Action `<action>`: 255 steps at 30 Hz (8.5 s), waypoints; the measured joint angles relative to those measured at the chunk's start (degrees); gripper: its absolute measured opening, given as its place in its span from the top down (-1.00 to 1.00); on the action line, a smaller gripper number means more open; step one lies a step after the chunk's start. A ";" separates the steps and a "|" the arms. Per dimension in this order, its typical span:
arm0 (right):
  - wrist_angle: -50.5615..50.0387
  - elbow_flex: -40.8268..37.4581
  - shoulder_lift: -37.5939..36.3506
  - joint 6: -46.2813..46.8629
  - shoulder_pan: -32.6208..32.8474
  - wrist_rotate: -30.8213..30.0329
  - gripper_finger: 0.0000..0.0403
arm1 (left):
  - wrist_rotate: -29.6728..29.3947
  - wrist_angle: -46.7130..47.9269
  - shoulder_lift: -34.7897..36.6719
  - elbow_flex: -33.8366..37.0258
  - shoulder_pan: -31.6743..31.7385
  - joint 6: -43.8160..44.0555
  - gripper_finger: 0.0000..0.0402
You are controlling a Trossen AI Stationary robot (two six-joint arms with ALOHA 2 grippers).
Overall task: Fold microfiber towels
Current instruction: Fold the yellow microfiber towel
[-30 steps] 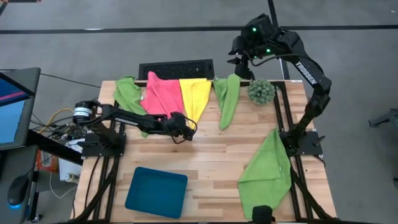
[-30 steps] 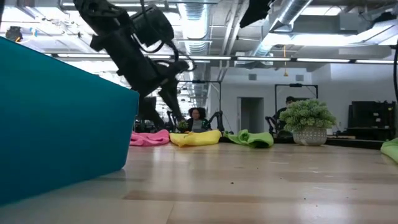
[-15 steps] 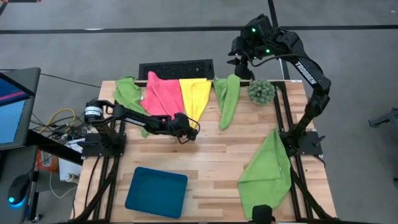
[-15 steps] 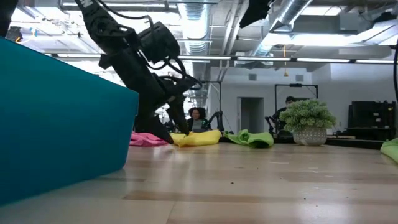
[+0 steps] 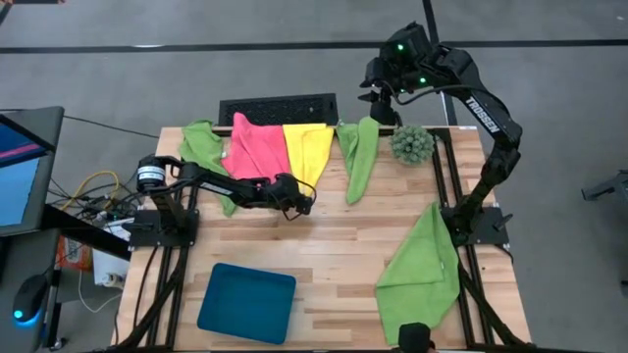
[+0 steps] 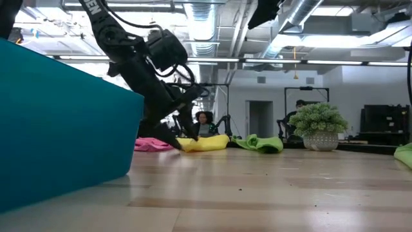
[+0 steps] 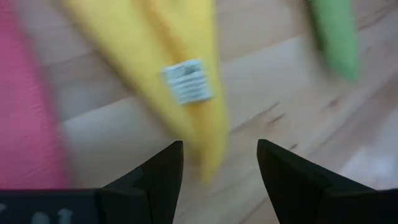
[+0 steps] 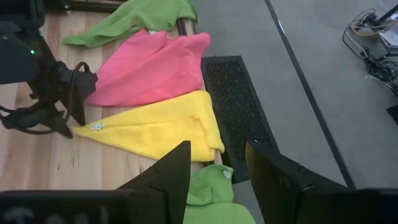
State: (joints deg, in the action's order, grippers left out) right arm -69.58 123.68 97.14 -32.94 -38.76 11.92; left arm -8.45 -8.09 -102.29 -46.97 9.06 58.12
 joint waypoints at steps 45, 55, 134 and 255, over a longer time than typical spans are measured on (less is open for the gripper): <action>0.32 -0.36 1.53 -0.49 -0.26 0.24 0.11 | 9.06 3.74 3.39 0.09 -0.58 -1.41 0.99; 9.67 -13.19 1.60 -0.50 0.39 7.58 0.11 | 20.41 26.30 17.00 0.11 -6.24 -11.77 1.00; 48.49 -34.72 29.14 1.32 21.00 6.98 0.67 | 29.45 34.79 20.40 0.11 -20.22 -19.90 1.00; 37.79 -37.62 19.30 2.05 24.00 5.35 0.78 | 17.14 38.64 34.87 0.07 -12.70 -20.18 1.00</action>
State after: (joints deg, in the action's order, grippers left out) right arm -31.79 86.06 116.44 -30.89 -14.76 17.28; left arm 8.69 30.55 -67.42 -46.89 -3.64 37.94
